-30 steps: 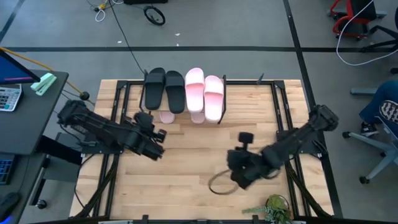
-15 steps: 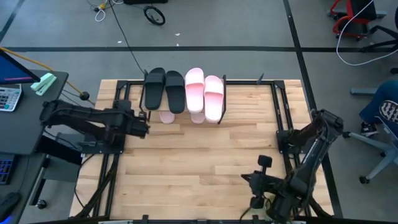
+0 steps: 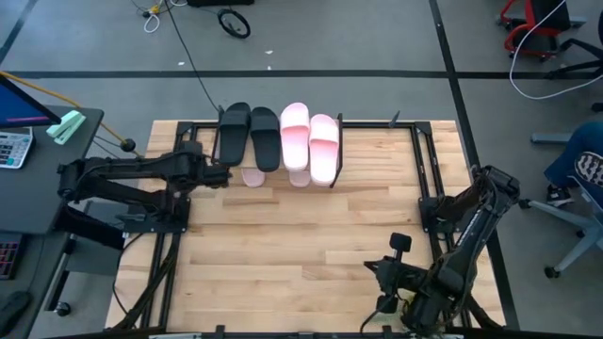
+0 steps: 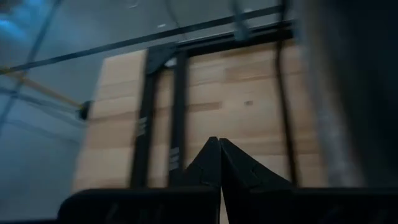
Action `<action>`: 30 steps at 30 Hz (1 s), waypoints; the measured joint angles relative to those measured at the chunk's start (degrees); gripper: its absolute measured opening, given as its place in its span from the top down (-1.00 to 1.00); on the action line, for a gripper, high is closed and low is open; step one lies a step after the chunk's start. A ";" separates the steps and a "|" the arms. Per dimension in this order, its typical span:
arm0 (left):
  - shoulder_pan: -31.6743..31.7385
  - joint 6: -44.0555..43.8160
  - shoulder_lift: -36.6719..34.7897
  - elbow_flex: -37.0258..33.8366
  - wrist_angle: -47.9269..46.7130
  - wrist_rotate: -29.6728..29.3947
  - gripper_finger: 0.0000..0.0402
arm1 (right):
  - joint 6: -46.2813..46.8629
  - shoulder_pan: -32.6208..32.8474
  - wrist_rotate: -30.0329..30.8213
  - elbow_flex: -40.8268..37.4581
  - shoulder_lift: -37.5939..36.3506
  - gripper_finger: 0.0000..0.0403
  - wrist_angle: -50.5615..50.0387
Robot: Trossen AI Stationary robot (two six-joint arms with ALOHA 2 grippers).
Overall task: Pick and place slides into the shelf
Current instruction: Adjust the shelf
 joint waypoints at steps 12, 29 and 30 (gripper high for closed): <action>8.50 21.05 0.02 -0.02 23.07 6.40 0.99 | -1.21 -1.67 -0.07 0.00 0.00 0.98 -0.02; 9.36 25.96 9.28 0.22 46.73 14.86 0.99 | -4.76 -1.69 -0.07 0.00 0.02 0.98 -0.03; 9.38 25.72 10.51 0.28 48.33 15.00 0.99 | -4.94 -1.69 -0.09 0.00 0.02 0.98 -0.03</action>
